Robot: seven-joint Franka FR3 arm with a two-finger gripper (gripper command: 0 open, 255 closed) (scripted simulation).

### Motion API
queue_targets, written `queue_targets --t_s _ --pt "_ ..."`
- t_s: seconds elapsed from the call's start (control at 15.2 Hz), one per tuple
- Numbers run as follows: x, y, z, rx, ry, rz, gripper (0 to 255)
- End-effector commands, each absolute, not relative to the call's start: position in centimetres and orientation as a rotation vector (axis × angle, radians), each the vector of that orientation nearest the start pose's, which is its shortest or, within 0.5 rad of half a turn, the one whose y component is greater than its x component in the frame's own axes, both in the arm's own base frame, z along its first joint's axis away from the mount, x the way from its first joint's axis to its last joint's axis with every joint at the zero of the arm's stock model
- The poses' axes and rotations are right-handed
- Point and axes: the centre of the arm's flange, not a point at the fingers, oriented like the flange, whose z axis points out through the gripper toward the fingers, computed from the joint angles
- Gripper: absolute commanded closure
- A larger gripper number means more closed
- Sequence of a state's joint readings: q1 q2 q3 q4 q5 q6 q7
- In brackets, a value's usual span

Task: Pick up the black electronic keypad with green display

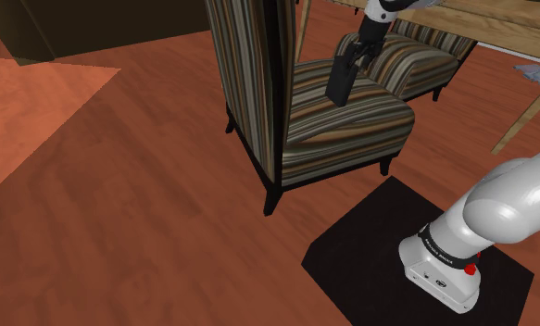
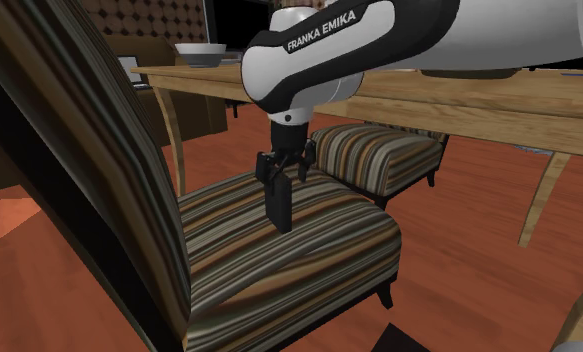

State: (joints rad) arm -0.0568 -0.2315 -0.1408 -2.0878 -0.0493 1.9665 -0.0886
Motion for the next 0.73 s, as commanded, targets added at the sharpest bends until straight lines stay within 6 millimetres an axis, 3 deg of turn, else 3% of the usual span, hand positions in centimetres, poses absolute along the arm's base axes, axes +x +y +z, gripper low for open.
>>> queue_targets --t_s 0.0,0.2,0.26,0.66 --pt "48.71 -10.53 52.17 -3.163 0.144 -0.167 0" --pt "48.71 -10.53 51.34 -3.163 0.144 -0.167 0" --pt "48.72 -10.49 51.36 -3.163 0.144 -0.167 255" --pt "48.66 -10.47 51.4 -3.163 0.144 -0.167 255"
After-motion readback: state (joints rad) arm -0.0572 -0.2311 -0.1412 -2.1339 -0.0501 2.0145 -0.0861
